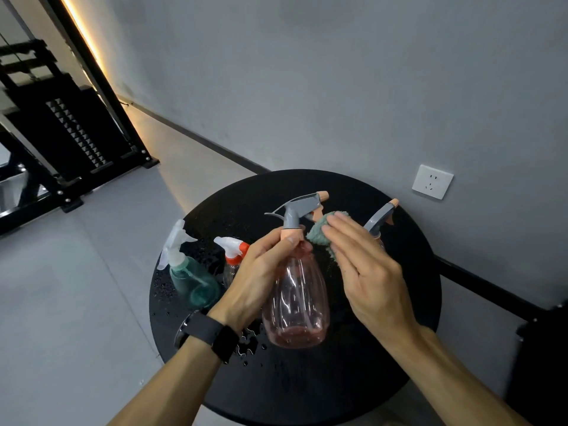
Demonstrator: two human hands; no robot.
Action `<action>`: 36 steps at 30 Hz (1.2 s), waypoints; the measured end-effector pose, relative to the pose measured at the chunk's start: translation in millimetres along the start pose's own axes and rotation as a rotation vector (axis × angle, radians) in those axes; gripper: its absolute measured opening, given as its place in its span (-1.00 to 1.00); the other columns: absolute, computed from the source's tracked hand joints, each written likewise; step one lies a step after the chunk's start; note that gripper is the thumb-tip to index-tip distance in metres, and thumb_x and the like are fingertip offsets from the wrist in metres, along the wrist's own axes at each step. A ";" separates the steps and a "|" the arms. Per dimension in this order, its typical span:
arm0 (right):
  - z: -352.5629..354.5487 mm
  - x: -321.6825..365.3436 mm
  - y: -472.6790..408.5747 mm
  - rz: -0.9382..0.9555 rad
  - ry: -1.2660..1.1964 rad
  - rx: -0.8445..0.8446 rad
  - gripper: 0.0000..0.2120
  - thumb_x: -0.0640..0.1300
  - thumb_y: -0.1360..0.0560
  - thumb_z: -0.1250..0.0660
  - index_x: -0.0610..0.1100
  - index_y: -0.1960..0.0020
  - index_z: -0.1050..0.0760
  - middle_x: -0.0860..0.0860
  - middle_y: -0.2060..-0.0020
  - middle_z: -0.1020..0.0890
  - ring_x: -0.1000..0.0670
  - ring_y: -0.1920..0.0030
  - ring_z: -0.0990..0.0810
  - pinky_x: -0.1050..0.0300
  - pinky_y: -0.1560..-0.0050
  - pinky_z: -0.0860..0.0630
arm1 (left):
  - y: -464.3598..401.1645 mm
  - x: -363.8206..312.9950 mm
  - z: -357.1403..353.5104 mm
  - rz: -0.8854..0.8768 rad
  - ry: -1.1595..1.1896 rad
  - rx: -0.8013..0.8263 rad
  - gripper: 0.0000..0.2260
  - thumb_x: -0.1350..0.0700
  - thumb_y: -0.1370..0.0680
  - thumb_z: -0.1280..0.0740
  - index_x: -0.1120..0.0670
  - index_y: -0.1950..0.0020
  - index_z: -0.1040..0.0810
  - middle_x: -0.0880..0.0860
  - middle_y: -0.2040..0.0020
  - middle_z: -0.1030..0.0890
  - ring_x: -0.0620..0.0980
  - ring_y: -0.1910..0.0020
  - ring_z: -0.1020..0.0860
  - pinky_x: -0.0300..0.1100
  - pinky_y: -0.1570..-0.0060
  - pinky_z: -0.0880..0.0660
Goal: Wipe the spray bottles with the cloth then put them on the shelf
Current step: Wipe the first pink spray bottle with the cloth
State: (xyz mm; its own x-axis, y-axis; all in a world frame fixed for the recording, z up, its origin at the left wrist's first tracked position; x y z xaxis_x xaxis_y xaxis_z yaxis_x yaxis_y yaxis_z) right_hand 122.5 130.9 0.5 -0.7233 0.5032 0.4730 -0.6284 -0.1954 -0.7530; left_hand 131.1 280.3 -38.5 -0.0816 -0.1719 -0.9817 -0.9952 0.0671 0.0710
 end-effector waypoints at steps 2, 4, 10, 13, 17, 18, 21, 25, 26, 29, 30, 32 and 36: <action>8.3 3.6 -2.0 0.020 0.011 -0.090 -0.70 -0.42 -0.52 -0.33 -0.37 -0.24 -0.52 -0.18 -0.27 -0.54 -0.08 -0.37 -0.47 0.04 -0.38 -0.40 | -0.4 1.5 -0.1 0.007 -0.051 -0.019 -0.75 -0.02 -0.53 -0.33 0.13 -0.05 -0.61 0.10 0.07 -0.66 0.12 0.01 -0.58 0.11 -0.15 -0.50; 12.2 8.2 -5.0 0.049 0.018 -0.143 -0.73 -0.41 -0.53 -0.31 -0.39 -0.23 -0.52 -0.20 -0.27 -0.54 -0.11 -0.37 -0.47 0.01 -0.38 -0.41 | 0.8 4.5 -3.7 0.011 -0.122 -0.002 -0.80 -0.04 -0.53 -0.32 0.05 0.00 -0.61 0.06 0.09 -0.66 0.06 0.02 -0.59 0.13 -0.18 -0.49; -5.0 6.5 -8.3 0.040 0.052 -0.047 -0.66 -0.46 -0.49 -0.34 -0.37 -0.27 -0.51 -0.21 -0.30 -0.53 -0.12 -0.41 -0.42 0.02 -0.41 -0.37 | 7.3 5.9 -15.7 -0.018 -0.287 0.059 -0.78 -0.06 -0.58 -0.29 0.03 -0.09 -0.60 -0.07 0.14 -0.62 -0.09 0.09 -0.58 -0.04 -0.05 -0.50; -10.2 1.2 -5.8 0.015 0.076 -0.029 -0.65 -0.44 -0.49 -0.35 -0.35 -0.27 -0.52 -0.19 -0.30 -0.53 -0.10 -0.40 -0.42 0.11 -0.44 -0.32 | 7.3 3.2 -13.1 -0.031 -0.243 0.037 -0.79 -0.04 -0.57 -0.29 0.04 -0.06 -0.60 -0.03 0.13 -0.63 -0.06 0.10 -0.57 -0.07 -0.01 -0.50; -13.6 -1.2 -0.4 0.004 0.070 -0.022 -0.66 -0.44 -0.47 -0.36 -0.34 -0.24 -0.54 -0.19 -0.28 -0.55 -0.10 -0.38 -0.45 0.19 -0.44 -0.29 | 7.4 4.2 -9.0 -0.011 -0.128 0.002 -0.82 -0.01 -0.56 -0.31 0.07 -0.03 -0.61 0.05 0.11 -0.64 -0.04 0.12 -0.59 -0.12 0.05 -0.51; -15.3 -2.4 1.4 -0.005 0.059 -0.014 -0.66 -0.44 -0.47 -0.36 -0.34 -0.24 -0.54 -0.19 -0.28 -0.55 -0.10 -0.38 -0.46 0.18 -0.43 -0.31 | 7.0 3.3 -7.4 -0.008 -0.089 -0.016 -0.84 0.02 -0.57 -0.32 0.07 -0.01 -0.61 0.06 0.11 -0.64 -0.04 0.13 -0.59 -0.14 0.07 -0.52; -19.5 -5.6 6.9 -0.021 0.038 0.019 -0.65 -0.43 -0.48 -0.36 -0.33 -0.26 -0.53 -0.18 -0.28 -0.54 -0.09 -0.38 -0.46 0.15 -0.42 -0.34 | 5.2 -2.2 -2.9 -0.002 0.019 -0.067 -0.87 0.12 -0.63 -0.29 0.13 -0.01 -0.60 0.08 0.15 -0.63 -0.05 0.19 -0.59 -0.21 0.16 -0.55; -20.0 -7.9 11.4 -0.019 0.047 0.051 -0.63 -0.44 -0.46 -0.37 -0.33 -0.26 -0.52 -0.17 -0.28 -0.55 -0.07 -0.37 -0.47 0.12 -0.39 -0.38 | 4.4 -7.5 0.0 -0.010 0.064 -0.087 -0.84 0.13 -0.62 -0.26 0.18 -0.06 -0.59 0.09 0.16 -0.61 -0.05 0.24 -0.58 -0.20 0.19 -0.55; -19.5 -8.9 12.1 -0.023 0.045 0.054 -0.63 -0.44 -0.46 -0.38 -0.33 -0.26 -0.53 -0.17 -0.27 -0.55 -0.07 -0.36 -0.48 0.13 -0.38 -0.39 | 4.6 -8.2 1.0 -0.009 0.068 -0.101 -0.84 0.12 -0.62 -0.26 0.18 -0.07 -0.58 0.09 0.15 -0.63 -0.04 0.23 -0.59 -0.19 0.17 -0.55; -17.1 -13.8 13.7 -0.049 0.043 0.053 -0.63 -0.46 -0.44 -0.39 -0.34 -0.24 -0.54 -0.16 -0.25 -0.57 -0.06 -0.33 -0.50 0.18 -0.37 -0.38 | 5.1 -12.1 6.8 -0.021 -0.011 -0.178 -0.79 0.05 -0.61 -0.30 0.15 -0.12 -0.59 0.05 0.13 -0.66 -0.04 0.18 -0.62 -0.17 0.11 -0.58; -14.7 -16.5 13.6 -0.067 0.048 0.045 -0.64 -0.46 -0.45 -0.39 -0.33 -0.24 -0.54 -0.16 -0.25 -0.57 -0.06 -0.33 -0.50 0.20 -0.38 -0.37 | 5.1 -13.3 8.2 -0.028 -0.059 -0.205 -0.77 0.01 -0.59 -0.32 0.13 -0.14 -0.58 0.03 0.14 -0.67 -0.05 0.16 -0.63 -0.17 0.07 -0.59; -6.9 -23.3 11.6 -0.113 0.059 0.008 -0.66 -0.42 -0.48 -0.36 -0.33 -0.24 -0.54 -0.14 -0.25 -0.57 -0.05 -0.33 -0.51 0.18 -0.39 -0.37 | 5.2 -14.8 9.1 -0.045 -0.152 -0.234 -0.75 -0.03 -0.56 -0.37 0.08 -0.15 -0.55 0.00 0.14 -0.68 -0.08 0.12 -0.66 -0.16 0.00 -0.60; 16.4 -33.2 0.0 -0.223 0.027 -0.139 -0.71 -0.32 -0.54 -0.27 -0.34 -0.24 -0.54 -0.15 -0.24 -0.58 -0.01 -0.31 -0.51 0.30 -0.38 -0.32 | 5.3 -9.9 6.0 -0.070 -0.347 -0.191 -0.84 -0.08 -0.55 -0.39 -0.07 -0.08 -0.54 0.01 0.13 -0.68 0.01 0.11 -0.65 -0.08 0.01 -0.55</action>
State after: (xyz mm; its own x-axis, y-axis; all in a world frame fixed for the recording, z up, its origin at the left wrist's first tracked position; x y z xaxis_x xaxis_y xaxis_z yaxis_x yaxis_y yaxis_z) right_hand 141.9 100.4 -7.8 -0.5621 0.5432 0.6236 -0.7249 0.0394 -0.6877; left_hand 127.0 288.2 -29.5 -0.0227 0.1745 -0.9844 -0.9925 -0.1226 0.0012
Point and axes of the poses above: each hand's wrist, its own y-axis away from the middle knuckle, its own z-axis out of the back of the hand, x = y × z, the point moved 8 cm from there along -y, towards the middle knuckle
